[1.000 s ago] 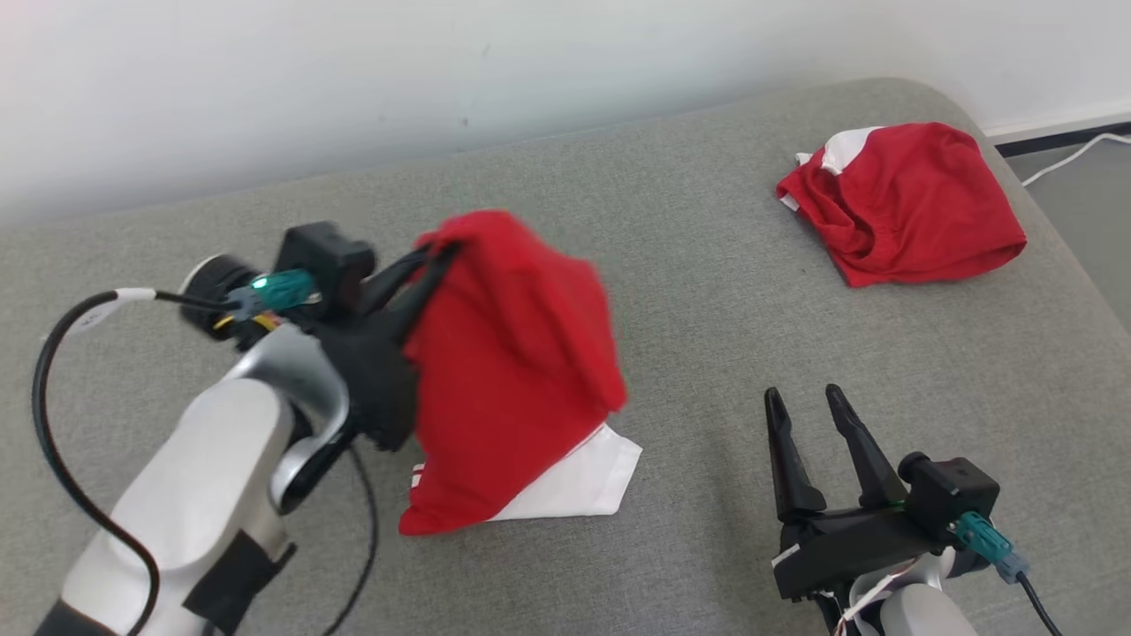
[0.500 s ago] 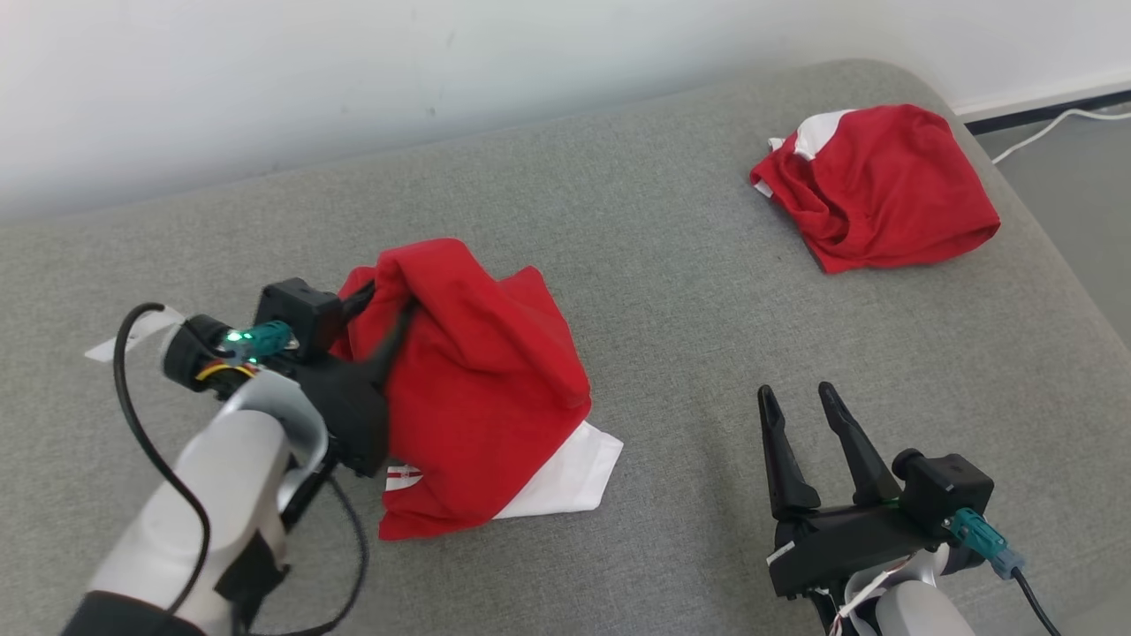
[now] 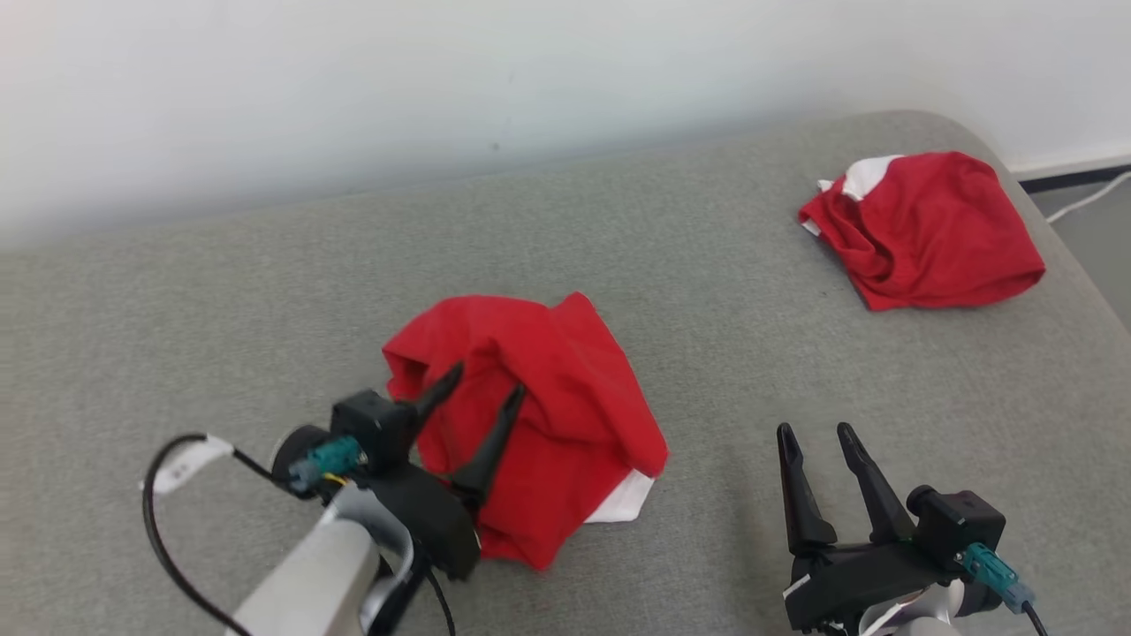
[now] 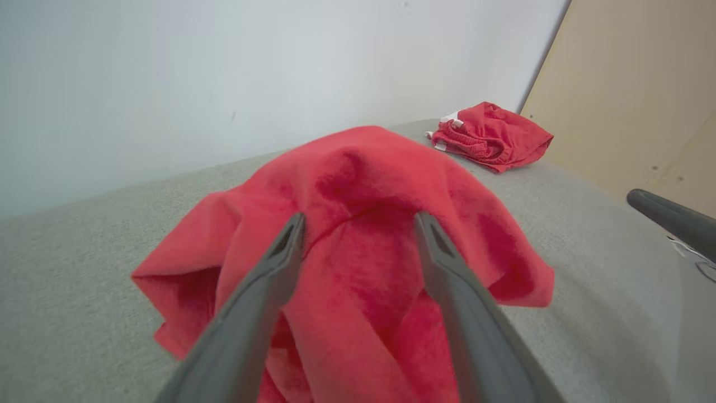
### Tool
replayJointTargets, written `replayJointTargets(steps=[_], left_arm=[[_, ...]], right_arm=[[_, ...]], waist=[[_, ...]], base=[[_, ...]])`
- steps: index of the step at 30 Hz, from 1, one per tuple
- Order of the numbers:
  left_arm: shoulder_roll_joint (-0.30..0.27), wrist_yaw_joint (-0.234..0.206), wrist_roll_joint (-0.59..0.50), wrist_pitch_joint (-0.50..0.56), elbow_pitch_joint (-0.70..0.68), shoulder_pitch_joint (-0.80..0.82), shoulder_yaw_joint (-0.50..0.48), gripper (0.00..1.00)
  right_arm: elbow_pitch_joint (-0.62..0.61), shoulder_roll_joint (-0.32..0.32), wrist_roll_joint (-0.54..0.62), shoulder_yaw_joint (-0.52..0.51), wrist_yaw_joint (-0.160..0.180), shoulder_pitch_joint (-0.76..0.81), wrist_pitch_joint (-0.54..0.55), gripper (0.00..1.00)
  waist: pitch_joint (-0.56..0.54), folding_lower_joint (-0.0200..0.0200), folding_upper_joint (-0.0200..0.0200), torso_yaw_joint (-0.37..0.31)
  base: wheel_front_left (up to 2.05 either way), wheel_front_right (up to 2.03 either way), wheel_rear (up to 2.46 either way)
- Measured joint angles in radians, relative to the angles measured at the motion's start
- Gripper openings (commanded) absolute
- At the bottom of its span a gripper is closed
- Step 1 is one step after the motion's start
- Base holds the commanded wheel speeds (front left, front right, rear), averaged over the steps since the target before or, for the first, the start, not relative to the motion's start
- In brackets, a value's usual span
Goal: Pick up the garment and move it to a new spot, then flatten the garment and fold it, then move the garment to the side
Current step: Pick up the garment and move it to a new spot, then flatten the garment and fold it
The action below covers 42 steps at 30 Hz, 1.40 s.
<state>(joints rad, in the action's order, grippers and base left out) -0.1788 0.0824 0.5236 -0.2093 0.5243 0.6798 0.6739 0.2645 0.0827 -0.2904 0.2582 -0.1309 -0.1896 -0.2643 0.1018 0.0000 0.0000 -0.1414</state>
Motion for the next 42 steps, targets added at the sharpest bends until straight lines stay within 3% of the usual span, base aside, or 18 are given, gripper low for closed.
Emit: replayJointTargets(steps=[8,16,31,42], left_arm=[[-0.015,-0.113,-0.007,-0.011,-0.211,-0.161,0.01,1.0],[-0.032,-0.172,0.002,-0.003,-0.278,-0.262,0.014,1.0],[-0.055,-0.189,0.015,0.0,-0.234,-0.348,0.029,1.0],[-0.028,-0.146,0.042,-0.022,-0.094,-0.331,0.031,1.0]], right_arm=[[-0.008,-0.001,0.002,-0.012,0.0,0.02,0.0,1.0],[-0.013,-0.002,0.002,-0.02,0.0,0.032,0.0,1.0],[-0.019,-0.002,0.004,-0.025,0.0,0.031,0.0,1.0],[-0.011,0.005,0.002,-0.01,0.0,0.019,0.0,1.0]], waist=[[-0.025,0.0,0.0,0.058],[-0.025,0.0,0.0,0.08],[0.003,0.0,0.0,0.084],[0.005,0.0001,0.0,0.071]], base=[[0.0,0.0,0.0],[0.0,0.0,0.0],[0.0,0.0,0.0],[0.0,0.0,0.0]])
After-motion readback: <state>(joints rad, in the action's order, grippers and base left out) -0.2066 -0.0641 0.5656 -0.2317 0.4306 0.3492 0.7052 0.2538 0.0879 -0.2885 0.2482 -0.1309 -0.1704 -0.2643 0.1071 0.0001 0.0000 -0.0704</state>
